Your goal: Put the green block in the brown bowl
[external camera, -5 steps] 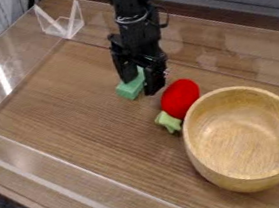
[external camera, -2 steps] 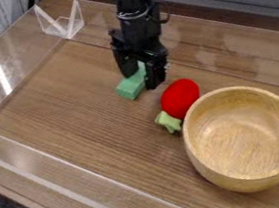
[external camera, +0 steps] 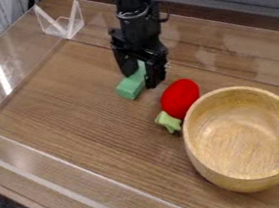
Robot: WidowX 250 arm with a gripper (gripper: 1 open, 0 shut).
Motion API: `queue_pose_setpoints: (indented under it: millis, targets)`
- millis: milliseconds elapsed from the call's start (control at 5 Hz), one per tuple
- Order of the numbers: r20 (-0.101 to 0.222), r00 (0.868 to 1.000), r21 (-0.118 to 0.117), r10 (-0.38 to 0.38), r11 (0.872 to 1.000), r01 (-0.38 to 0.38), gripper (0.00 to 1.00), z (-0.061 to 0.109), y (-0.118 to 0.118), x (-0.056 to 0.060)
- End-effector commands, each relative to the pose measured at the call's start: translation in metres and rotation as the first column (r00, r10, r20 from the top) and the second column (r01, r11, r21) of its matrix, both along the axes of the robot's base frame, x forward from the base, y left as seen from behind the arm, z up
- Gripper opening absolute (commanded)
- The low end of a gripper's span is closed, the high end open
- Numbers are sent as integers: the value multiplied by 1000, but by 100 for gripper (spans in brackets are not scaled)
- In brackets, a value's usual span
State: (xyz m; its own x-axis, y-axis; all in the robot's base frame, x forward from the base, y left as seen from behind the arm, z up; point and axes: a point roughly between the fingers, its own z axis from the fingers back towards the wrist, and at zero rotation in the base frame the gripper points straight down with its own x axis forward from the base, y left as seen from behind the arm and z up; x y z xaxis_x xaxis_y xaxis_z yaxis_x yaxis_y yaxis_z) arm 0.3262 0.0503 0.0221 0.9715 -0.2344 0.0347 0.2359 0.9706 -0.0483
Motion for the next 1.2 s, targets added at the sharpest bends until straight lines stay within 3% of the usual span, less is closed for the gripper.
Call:
queue_pose_setpoints:
  millis: [0,600,800,1000]
  targets:
    - [-49,999,-12,17,1000,-17,100,-18,6,-7]
    - [-95,995,-4,26,1000,-26,100,-18,14,-5]
    - [-102,994,-5,29,1000,-30,0,-7,15,-5]
    - [-115,992,-13,45,999,-47,0,2,13,-7]
